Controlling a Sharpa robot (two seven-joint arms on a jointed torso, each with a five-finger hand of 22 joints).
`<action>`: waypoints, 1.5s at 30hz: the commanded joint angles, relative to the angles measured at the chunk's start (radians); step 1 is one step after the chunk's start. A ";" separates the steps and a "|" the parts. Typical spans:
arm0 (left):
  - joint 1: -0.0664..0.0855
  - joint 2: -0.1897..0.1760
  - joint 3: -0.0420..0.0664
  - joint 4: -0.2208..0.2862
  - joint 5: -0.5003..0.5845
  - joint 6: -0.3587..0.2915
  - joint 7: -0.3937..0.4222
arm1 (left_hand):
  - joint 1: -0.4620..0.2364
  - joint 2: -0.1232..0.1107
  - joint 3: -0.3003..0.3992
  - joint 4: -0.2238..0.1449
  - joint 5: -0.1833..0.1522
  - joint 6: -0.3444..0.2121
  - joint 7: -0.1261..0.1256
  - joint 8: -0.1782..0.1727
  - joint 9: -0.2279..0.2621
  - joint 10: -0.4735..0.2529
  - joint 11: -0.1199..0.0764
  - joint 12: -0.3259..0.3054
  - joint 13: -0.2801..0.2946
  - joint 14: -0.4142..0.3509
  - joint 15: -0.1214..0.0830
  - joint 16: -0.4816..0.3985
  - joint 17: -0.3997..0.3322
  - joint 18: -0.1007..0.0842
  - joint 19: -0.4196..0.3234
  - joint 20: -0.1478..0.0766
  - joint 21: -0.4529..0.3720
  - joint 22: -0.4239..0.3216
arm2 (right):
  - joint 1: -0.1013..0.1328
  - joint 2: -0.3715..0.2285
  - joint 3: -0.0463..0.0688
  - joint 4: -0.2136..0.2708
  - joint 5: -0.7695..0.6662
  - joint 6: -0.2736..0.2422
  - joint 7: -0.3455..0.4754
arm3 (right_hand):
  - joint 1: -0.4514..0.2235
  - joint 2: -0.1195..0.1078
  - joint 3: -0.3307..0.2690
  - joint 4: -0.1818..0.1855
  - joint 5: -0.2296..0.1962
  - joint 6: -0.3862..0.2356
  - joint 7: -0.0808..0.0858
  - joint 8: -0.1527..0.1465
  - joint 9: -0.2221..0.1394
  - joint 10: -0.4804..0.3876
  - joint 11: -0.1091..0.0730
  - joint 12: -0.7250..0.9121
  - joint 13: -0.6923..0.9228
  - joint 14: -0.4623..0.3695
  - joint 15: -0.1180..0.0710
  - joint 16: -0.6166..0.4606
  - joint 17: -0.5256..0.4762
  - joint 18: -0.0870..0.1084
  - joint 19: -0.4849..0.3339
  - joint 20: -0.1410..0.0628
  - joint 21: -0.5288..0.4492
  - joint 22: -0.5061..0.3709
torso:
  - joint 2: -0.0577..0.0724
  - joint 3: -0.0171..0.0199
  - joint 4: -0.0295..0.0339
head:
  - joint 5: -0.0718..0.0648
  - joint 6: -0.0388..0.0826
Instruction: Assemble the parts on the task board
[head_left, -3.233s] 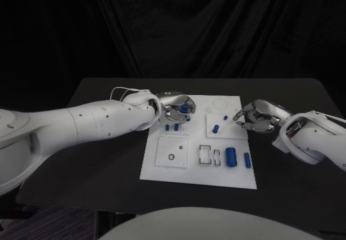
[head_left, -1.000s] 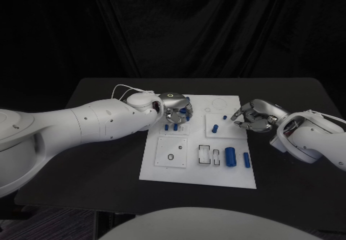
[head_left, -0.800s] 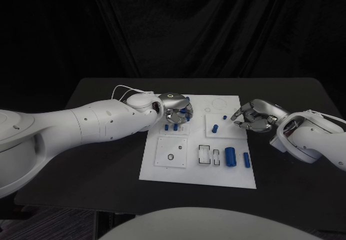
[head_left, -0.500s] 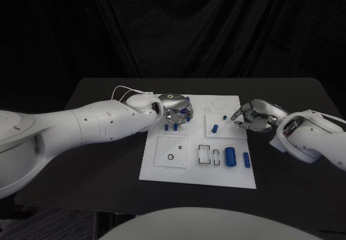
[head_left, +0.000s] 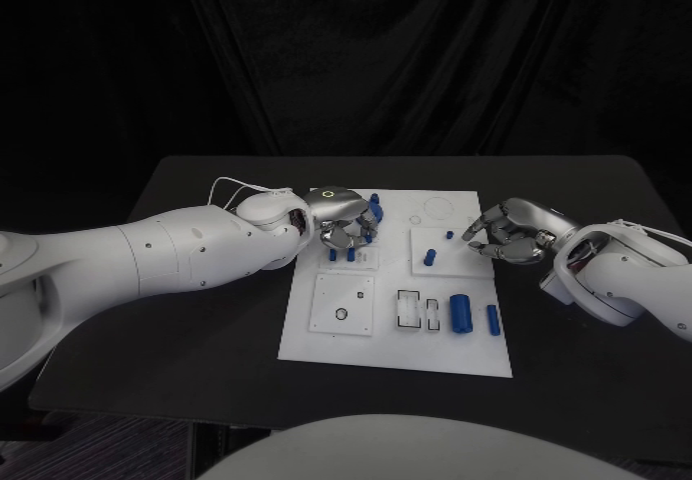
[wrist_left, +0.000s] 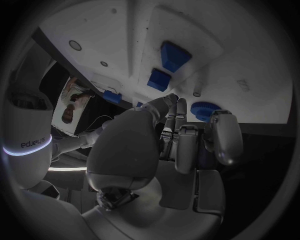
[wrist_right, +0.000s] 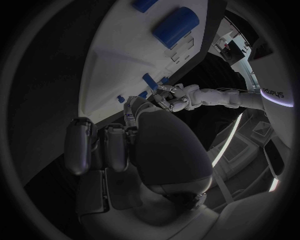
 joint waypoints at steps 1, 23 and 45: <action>0.014 -0.025 0.004 0.025 -0.004 -0.084 0.002 | 0.004 0.011 -0.002 -0.004 0.006 0.008 0.002 0.005 0.001 0.006 0.000 -0.006 -0.001 0.037 0.005 -0.004 0.012 0.013 0.005 0.006 0.005 0.120 | -0.003 -0.001 0.001 -0.002 0.000 0.003 -0.017 | -0.004 0.003 0.003 -0.003 0.003 -0.002 -0.001 -0.004 -0.002 0.011 0.006 -0.005 0.112 0.061 0.008 -0.006 0.041 0.013 0.013 0.004 -0.006 0.180 | 0.000 0.0000 0.0002 | 0.004 0.000; 0.034 -0.147 -0.002 0.100 -0.004 -0.081 -0.038 | -0.006 0.004 -0.010 0.002 -0.002 0.012 0.003 0.003 -0.001 0.014 0.001 -0.012 -0.008 0.037 0.007 -0.006 0.010 0.014 0.004 0.009 0.001 0.120 | -0.012 -0.008 0.000 -0.003 0.003 0.013 -0.023 | -0.005 0.002 0.005 -0.006 0.004 -0.002 -0.001 -0.004 -0.002 0.010 0.006 -0.006 0.111 0.061 0.008 -0.006 0.041 0.013 0.013 0.004 -0.008 0.179 | -0.007 0.0007 0.0118 | 0.003 0.000; 0.020 -0.095 -0.004 0.056 -0.004 -0.019 -0.043 | -0.006 0.007 -0.012 0.004 -0.004 0.011 0.005 0.001 -0.002 0.021 0.001 -0.011 -0.009 0.034 0.007 -0.009 0.001 0.017 -0.001 0.009 -0.014 0.115 | -0.013 -0.013 0.001 0.004 0.003 0.013 -0.024 | -0.005 0.002 0.005 -0.006 0.004 -0.002 -0.001 -0.004 -0.002 0.010 0.006 -0.006 0.111 0.061 0.008 -0.006 0.041 0.013 0.013 0.004 -0.008 0.179 | -0.009 0.0022 0.0110 | -0.001 0.000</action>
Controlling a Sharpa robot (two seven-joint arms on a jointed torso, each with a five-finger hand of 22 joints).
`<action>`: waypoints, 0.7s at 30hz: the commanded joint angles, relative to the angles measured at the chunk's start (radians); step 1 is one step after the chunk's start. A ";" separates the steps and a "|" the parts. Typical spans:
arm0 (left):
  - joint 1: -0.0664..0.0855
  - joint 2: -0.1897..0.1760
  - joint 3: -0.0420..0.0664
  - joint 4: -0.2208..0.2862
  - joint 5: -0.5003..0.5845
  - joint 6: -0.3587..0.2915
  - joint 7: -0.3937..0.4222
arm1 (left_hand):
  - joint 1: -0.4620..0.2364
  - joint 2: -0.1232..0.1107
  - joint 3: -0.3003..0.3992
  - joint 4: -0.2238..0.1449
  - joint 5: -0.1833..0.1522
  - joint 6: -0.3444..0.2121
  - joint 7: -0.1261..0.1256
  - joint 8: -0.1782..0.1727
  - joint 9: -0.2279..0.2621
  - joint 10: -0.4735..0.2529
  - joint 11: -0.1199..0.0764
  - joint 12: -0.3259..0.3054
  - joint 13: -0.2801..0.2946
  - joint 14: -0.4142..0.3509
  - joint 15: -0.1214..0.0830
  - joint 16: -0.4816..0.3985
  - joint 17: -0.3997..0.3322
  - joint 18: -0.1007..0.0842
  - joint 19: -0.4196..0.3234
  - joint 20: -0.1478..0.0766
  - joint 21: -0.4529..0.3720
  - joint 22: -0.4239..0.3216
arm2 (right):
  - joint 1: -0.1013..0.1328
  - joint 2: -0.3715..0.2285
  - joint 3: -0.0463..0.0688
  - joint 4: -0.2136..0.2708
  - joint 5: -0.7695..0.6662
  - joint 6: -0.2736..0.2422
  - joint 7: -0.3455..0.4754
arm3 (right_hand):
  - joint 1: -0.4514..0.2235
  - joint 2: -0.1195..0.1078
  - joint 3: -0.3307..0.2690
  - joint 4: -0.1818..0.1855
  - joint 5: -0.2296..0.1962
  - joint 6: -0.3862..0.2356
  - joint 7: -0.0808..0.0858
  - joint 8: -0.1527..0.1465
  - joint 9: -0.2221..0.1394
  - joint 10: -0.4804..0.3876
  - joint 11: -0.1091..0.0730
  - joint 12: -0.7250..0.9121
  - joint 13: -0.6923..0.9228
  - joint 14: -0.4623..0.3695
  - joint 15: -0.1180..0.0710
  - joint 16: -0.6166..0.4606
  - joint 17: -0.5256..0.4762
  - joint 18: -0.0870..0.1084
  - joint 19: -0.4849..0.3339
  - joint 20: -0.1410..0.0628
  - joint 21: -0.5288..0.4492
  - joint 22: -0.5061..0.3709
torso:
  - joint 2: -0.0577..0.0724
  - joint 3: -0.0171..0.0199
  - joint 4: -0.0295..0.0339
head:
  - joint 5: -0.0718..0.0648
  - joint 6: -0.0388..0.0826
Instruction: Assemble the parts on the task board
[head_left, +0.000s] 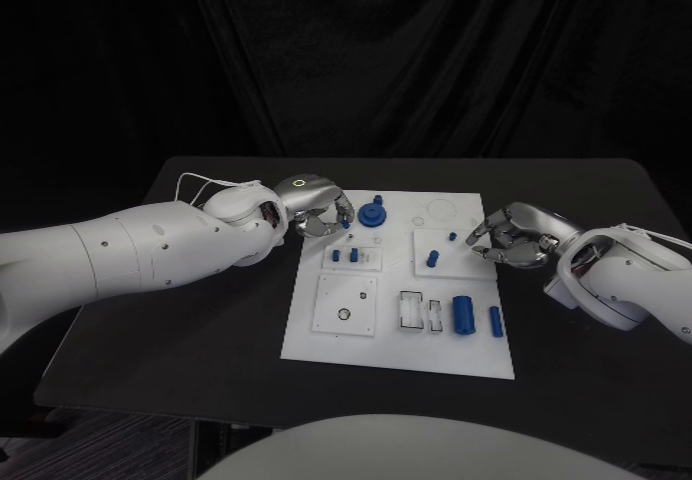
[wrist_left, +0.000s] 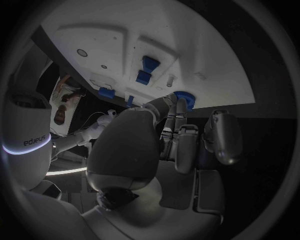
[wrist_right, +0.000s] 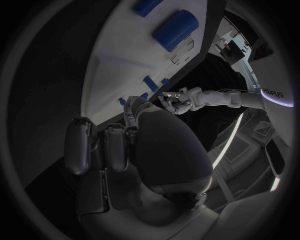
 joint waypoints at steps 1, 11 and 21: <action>-0.003 0.006 0.001 -0.004 -0.003 0.032 0.001 | -0.009 0.005 -0.002 0.003 -0.003 0.008 0.002 0.005 0.001 0.008 0.002 -0.003 -0.001 0.034 0.007 -0.006 0.002 0.017 -0.001 0.009 -0.007 0.115 | -0.003 0.000 0.001 0.002 0.001 0.005 -0.017 | -0.005 0.002 0.003 -0.004 0.004 -0.002 -0.001 -0.004 -0.001 0.009 0.006 -0.005 0.110 0.061 0.008 -0.006 0.041 0.013 0.013 0.004 -0.003 0.179 | -0.002 0.0011 -0.0003 | -0.001 0.000; -0.008 0.013 0.001 -0.008 -0.003 0.061 -0.007 | -0.008 0.006 -0.004 0.003 -0.003 0.010 0.004 0.006 0.001 0.014 0.002 -0.001 -0.001 0.033 0.007 -0.006 0.001 0.019 -0.004 0.010 -0.016 0.111 | -0.003 0.003 0.001 0.000 0.001 0.006 -0.017 | -0.005 0.002 0.003 -0.005 0.004 -0.002 -0.001 -0.004 -0.002 0.009 0.006 -0.005 0.110 0.061 0.008 -0.006 0.040 0.013 0.013 0.004 -0.002 0.179 | -0.002 0.0007 -0.0006 | 0.001 0.000; -0.012 0.024 0.001 -0.015 -0.003 0.076 -0.010 | -0.007 0.007 -0.004 0.003 -0.001 0.011 0.005 0.006 0.002 0.016 0.002 -0.001 -0.001 0.033 0.008 -0.007 0.001 0.019 -0.005 0.010 -0.018 0.111 | -0.003 0.005 0.001 -0.002 0.001 0.007 -0.017 | -0.005 0.002 0.003 -0.005 0.004 -0.002 -0.001 -0.004 -0.002 0.009 0.006 -0.005 0.110 0.061 0.008 -0.006 0.040 0.013 0.013 0.004 -0.002 0.179 | -0.003 0.0011 -0.0001 | 0.000 0.000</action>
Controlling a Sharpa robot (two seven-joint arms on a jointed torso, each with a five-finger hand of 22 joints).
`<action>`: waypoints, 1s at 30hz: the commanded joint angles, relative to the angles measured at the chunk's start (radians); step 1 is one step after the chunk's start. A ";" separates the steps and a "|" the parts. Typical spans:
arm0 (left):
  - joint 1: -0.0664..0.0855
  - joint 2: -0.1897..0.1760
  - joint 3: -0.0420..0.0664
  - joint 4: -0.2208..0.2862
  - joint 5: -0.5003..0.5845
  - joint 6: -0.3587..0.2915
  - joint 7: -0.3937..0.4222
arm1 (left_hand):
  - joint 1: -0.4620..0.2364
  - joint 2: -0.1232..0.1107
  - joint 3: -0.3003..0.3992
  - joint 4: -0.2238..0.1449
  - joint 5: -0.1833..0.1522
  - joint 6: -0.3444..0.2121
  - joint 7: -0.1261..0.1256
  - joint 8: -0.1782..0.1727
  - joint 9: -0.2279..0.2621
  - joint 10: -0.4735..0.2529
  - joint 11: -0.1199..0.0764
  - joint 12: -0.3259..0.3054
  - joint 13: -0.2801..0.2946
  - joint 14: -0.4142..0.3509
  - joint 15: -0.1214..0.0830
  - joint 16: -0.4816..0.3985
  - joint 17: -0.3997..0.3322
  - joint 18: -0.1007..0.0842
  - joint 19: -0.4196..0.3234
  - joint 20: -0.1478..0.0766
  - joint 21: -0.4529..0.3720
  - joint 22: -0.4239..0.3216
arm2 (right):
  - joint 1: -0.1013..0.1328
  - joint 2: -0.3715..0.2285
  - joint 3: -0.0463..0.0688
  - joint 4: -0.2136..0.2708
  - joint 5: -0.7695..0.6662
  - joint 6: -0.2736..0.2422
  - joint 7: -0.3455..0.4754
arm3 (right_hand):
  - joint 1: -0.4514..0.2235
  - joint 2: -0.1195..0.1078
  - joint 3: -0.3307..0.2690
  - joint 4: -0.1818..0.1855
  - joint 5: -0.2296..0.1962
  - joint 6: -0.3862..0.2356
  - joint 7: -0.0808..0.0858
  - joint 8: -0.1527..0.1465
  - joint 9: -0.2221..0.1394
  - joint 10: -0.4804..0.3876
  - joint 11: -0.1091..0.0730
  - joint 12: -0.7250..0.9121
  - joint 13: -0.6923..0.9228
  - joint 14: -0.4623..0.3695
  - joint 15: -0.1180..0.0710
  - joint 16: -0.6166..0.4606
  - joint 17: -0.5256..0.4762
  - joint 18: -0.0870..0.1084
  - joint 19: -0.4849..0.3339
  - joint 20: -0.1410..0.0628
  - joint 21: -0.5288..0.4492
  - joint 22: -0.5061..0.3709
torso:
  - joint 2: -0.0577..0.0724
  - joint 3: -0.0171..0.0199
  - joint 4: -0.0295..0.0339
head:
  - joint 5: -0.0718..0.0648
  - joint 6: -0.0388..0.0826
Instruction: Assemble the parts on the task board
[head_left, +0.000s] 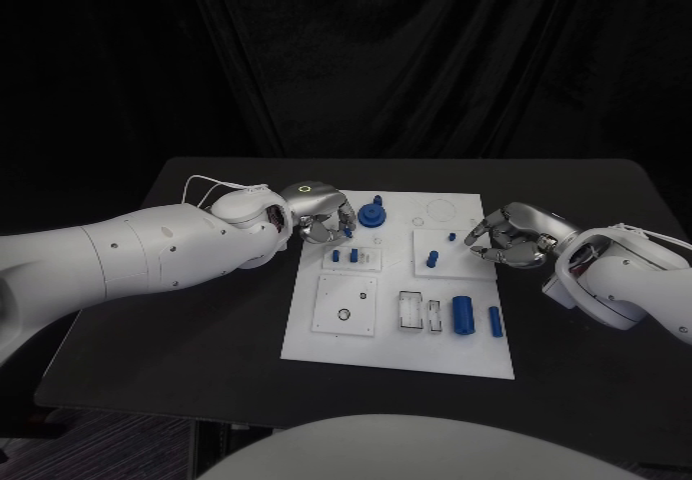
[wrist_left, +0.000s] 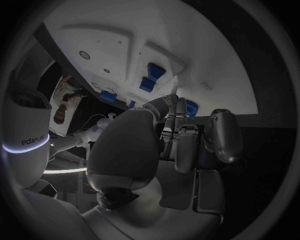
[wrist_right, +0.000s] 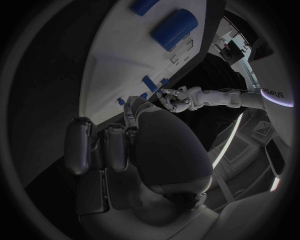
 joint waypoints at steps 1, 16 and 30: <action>-0.003 0.004 0.001 -0.001 -0.003 0.024 0.000 | -0.005 0.005 -0.004 0.003 0.001 0.009 0.004 0.002 0.002 0.006 -0.001 -0.001 -0.001 0.033 0.008 -0.007 0.001 0.019 -0.002 0.006 -0.007 0.110 | -0.003 -0.001 0.001 0.000 0.000 0.006 -0.017 | -0.005 0.002 0.003 -0.005 0.004 -0.002 -0.001 -0.004 -0.002 0.009 0.006 -0.003 0.109 0.061 0.008 -0.006 0.040 0.013 0.013 0.004 -0.002 0.179 | 0.000 0.0003 0.0004 | -0.001 0.000; -0.010 0.014 0.001 -0.014 -0.003 0.040 0.000 | -0.002 0.004 -0.005 0.000 0.003 0.009 0.005 0.001 0.001 0.009 -0.001 0.000 -0.001 0.031 0.008 -0.009 -0.004 0.021 -0.005 0.007 -0.017 0.107 | -0.003 0.000 0.001 0.000 0.000 0.008 -0.019 | -0.005 0.002 0.003 -0.005 0.004 -0.002 -0.001 -0.004 -0.002 0.009 0.006 -0.003 0.109 0.061 0.008 -0.006 0.040 0.013 0.013 0.004 -0.002 0.179 | 0.000 0.0002 -0.0007 | 0.000 0.000; -0.014 0.029 0.001 -0.024 -0.003 0.037 0.004 | 0.001 0.005 -0.005 -0.001 0.004 0.008 0.006 0.000 0.001 0.014 -0.001 0.003 0.000 0.027 0.008 -0.014 -0.017 0.023 -0.008 0.007 -0.025 0.103 | -0.003 0.000 0.001 0.001 0.000 0.011 -0.021 | -0.006 0.002 0.005 -0.006 0.004 -0.003 0.000 -0.004 -0.002 0.008 0.006 -0.004 0.107 0.061 0.008 -0.007 0.040 0.013 0.013 0.004 -0.003 0.179 | 0.000 -0.0002 -0.0004 | -0.003 0.000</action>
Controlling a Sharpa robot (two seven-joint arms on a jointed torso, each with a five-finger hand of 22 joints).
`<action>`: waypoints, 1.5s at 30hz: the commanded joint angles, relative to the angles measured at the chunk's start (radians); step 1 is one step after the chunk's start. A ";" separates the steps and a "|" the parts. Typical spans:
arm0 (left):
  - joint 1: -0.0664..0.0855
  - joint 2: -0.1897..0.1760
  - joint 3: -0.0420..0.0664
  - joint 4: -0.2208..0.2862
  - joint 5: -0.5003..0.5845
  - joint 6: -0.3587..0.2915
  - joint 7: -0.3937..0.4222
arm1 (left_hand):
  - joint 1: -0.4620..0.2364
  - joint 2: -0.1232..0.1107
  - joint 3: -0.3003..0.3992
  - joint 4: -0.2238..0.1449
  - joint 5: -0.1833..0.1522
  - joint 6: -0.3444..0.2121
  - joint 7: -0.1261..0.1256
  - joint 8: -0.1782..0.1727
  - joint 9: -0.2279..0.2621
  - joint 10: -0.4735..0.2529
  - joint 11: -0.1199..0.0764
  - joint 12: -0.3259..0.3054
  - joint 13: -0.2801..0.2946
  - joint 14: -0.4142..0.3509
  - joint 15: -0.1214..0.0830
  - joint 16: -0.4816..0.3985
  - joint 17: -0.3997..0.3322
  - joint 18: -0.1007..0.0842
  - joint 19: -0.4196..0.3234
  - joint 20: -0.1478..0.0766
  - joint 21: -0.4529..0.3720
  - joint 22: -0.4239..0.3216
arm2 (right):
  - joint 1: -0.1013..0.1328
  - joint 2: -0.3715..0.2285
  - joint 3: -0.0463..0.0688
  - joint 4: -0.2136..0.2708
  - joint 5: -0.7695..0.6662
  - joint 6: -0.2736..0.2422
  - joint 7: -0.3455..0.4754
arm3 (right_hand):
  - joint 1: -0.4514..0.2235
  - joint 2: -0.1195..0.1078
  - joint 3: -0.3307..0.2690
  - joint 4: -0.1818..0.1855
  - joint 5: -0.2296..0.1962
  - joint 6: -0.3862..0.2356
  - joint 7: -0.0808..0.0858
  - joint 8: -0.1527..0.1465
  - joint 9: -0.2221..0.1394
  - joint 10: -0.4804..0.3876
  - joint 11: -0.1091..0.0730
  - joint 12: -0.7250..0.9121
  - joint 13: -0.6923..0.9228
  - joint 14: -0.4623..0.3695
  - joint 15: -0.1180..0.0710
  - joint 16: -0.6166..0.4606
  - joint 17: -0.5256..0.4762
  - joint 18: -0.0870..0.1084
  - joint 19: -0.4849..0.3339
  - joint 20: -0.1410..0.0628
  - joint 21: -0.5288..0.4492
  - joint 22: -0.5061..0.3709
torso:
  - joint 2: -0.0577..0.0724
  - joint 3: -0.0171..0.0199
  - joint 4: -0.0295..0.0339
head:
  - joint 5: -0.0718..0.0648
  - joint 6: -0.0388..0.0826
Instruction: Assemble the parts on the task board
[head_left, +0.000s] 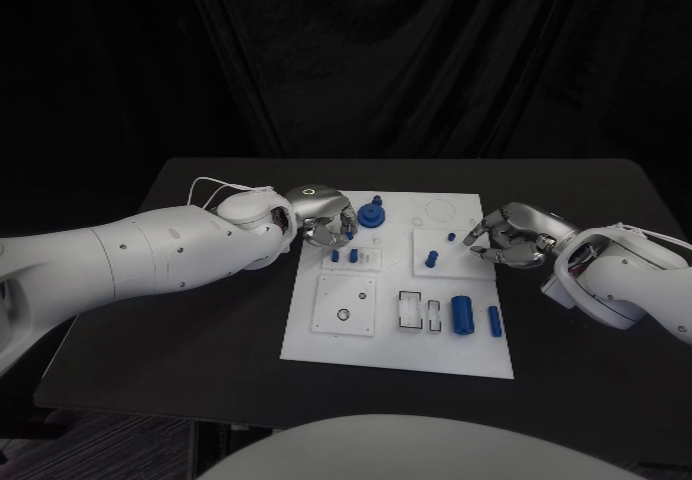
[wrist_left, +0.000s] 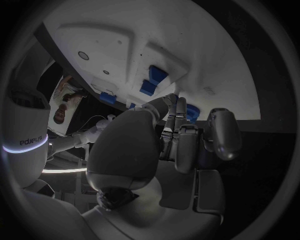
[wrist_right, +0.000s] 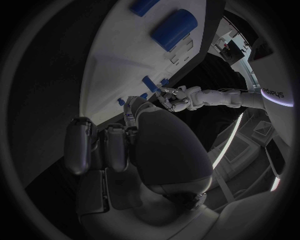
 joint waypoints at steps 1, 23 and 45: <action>-0.005 0.005 -0.002 -0.001 -0.003 0.014 0.007 | 0.006 0.008 -0.004 0.000 0.006 0.007 0.004 0.002 0.001 0.008 -0.001 0.003 0.001 0.027 0.007 -0.007 -0.002 0.007 -0.005 0.003 -0.004 0.103 | -0.003 0.000 0.000 0.001 0.000 0.007 -0.018 | -0.006 0.002 0.001 -0.002 0.004 -0.003 0.000 -0.004 -0.002 0.008 0.006 -0.005 0.108 0.061 0.008 -0.007 0.040 0.013 0.013 0.004 -0.003 0.179 | 0.000 -0.0005 -0.0007 | 0.000 0.000; -0.007 0.011 -0.002 -0.007 -0.003 0.073 -0.030 | -0.007 -0.017 -0.003 -0.002 -0.005 -0.132 0.004 -0.035 -0.046 -0.012 0.008 -0.014 0.000 0.019 0.015 -0.017 -0.019 0.011 -0.012 0.009 -0.040 0.088 | -0.003 0.000 0.000 0.002 0.000 0.015 -0.023 | -0.006 0.003 0.003 -0.004 0.005 -0.003 0.000 -0.004 -0.002 0.009 0.006 -0.005 0.108 0.061 0.008 -0.007 0.039 0.014 0.012 0.004 -0.005 0.178 | 0.000 -0.0002 0.0007 | 0.001 0.000; -0.007 -0.003 -0.002 -0.016 -0.003 -0.047 -0.031 | -0.021 -0.045 0.035 -0.016 -0.010 -0.243 -0.041 -0.031 -0.086 -0.080 0.027 -0.041 0.007 0.003 0.028 -0.031 -0.047 0.022 -0.030 0.020 -0.122 0.053 | -0.003 -0.005 0.000 0.005 0.000 0.013 -0.022 | -0.005 0.002 0.003 -0.006 0.004 -0.001 -0.001 -0.003 -0.002 0.008 0.006 -0.006 0.108 0.061 0.008 -0.007 0.038 0.014 0.013 0.004 -0.005 0.178 | 0.001 -0.0008 0.0005 | -0.002 0.000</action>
